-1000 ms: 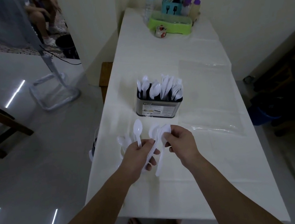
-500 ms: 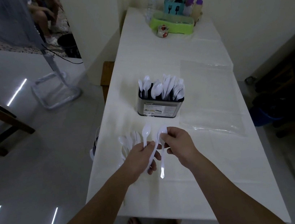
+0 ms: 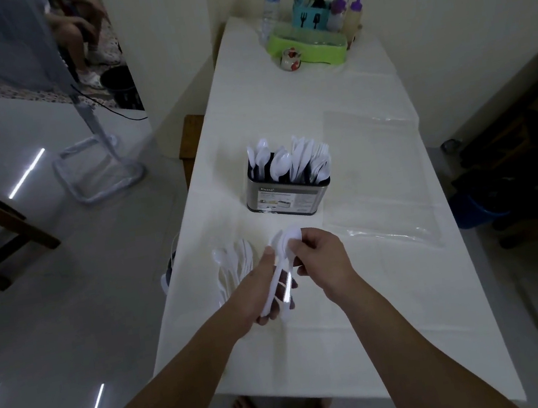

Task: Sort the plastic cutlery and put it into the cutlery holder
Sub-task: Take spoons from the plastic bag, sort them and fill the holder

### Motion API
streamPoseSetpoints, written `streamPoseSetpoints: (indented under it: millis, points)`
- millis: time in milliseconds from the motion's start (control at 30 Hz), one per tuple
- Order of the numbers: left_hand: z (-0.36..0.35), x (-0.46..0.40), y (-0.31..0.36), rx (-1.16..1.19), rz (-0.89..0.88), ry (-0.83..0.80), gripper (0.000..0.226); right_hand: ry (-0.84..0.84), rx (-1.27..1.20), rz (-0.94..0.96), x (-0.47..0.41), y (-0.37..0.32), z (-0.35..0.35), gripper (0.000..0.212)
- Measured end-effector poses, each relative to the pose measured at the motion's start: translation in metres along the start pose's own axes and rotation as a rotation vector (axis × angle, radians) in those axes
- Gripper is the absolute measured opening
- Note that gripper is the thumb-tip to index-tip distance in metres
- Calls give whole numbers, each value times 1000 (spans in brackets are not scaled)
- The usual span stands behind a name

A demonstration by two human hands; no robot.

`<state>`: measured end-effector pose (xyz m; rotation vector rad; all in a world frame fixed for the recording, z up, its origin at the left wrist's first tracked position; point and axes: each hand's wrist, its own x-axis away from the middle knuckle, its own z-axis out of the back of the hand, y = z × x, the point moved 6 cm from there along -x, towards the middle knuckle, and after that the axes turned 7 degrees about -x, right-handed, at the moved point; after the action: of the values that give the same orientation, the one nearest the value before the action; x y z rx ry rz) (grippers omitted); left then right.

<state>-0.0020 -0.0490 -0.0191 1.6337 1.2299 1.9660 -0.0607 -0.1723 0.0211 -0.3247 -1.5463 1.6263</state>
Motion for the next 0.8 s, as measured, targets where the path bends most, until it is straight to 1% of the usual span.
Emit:
streamPoseSetpoints:
  millis: [33, 67, 167, 233, 333, 367, 400, 467, 533, 600, 700, 800]
  points:
    - [-4, 0, 3, -16, -23, -44, 79, 13, -5, 10, 0, -1, -1, 18]
    - [-6, 1, 5, -50, -48, -68, 70, 26, -4, 24, 0, -2, -1, 18]
    - [-8, 0, 6, -149, -92, -82, 31, 44, -18, 48, 2, -3, -3, 16]
    - [-9, 1, 5, -153, -102, -96, 15, 39, -19, 46, 3, -3, -3, 14]
    - [-13, 3, 3, -50, -74, -164, 16, 12, 27, 64, 2, -4, -1, 12]
    - [-13, 3, 2, -31, -66, -181, 16, -8, 23, 62, 1, -4, 0, 8]
    - [-13, 3, 1, -29, -64, -192, 17, -35, 20, 61, 1, -5, 2, 8]
    - [-13, 3, -1, -38, -67, -210, 16, -118, 39, 68, -1, -10, 5, 20]
    - [-11, 1, -2, -55, -70, -219, 13, -213, 97, 84, -3, -18, 7, 22]
    - [-7, -2, -1, -80, -83, -184, 10, -266, 206, 101, -7, -25, 10, 17]
    - [0, -7, 7, -109, -115, -79, 15, -287, 433, 161, -10, -36, 9, 14]
    - [9, -14, 22, -237, -150, 22, 24, -355, 643, 281, -12, -51, 0, 29]
